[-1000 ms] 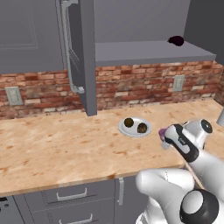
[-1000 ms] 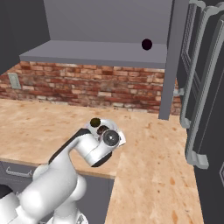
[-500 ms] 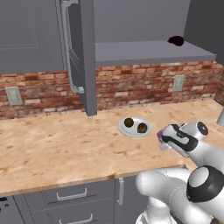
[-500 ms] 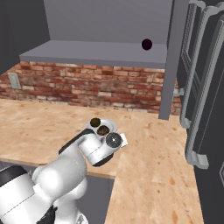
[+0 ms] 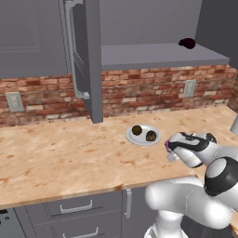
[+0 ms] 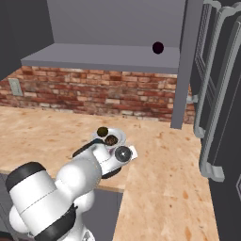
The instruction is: Pick the avocado and bread from the counter and place them on the plate. Then pick the jam from the cabinet and place it next to the plate. Lastly close the cabinet door.
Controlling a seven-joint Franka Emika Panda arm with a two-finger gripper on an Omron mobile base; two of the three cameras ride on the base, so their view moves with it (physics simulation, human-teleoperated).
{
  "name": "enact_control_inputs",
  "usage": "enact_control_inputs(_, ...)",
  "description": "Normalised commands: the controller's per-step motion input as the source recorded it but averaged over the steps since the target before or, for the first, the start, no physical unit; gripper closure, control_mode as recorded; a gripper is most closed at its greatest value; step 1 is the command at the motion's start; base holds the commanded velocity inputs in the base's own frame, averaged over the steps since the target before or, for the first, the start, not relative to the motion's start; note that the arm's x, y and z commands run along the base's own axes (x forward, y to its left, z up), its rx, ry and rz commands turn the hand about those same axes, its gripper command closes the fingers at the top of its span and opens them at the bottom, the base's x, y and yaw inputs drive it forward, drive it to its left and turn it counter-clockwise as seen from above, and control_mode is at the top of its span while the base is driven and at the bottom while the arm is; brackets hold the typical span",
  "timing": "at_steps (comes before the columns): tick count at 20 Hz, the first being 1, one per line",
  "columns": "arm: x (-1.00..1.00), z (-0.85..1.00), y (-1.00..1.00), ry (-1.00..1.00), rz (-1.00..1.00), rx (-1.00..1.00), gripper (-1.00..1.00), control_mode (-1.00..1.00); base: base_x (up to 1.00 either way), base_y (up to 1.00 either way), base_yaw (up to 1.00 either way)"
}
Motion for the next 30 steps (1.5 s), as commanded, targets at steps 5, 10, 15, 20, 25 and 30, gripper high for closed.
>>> enact_control_inputs(5, 0.07, -0.13, 0.0, -0.08, 0.0, 0.0, 1.0, -1.0, 0.0, 0.0, 0.0)
enact_control_inputs(10, 0.07, -0.12, 0.0, -0.08, 0.0, 0.0, 1.0, -1.0, 0.0, 0.0, 0.0)
enact_control_inputs(15, 0.11, -0.12, 0.0, -0.05, 0.0, 0.0, 1.0, -1.0, 0.0, 0.0, 0.0)
enact_control_inputs(20, 0.12, -0.08, 0.0, -0.02, 0.0, 0.0, 1.0, -1.0, 0.0, 0.0, 0.0)
enact_control_inputs(25, 0.17, -0.1, 0.02, 0.0, 0.0, 0.0, 1.0, -1.0, 0.0, 0.0, 0.0)
enact_control_inputs(30, 0.2, -0.13, 0.02, 0.0, 0.0, 0.0, 1.0, -1.0, 0.0, 0.0, 0.0)
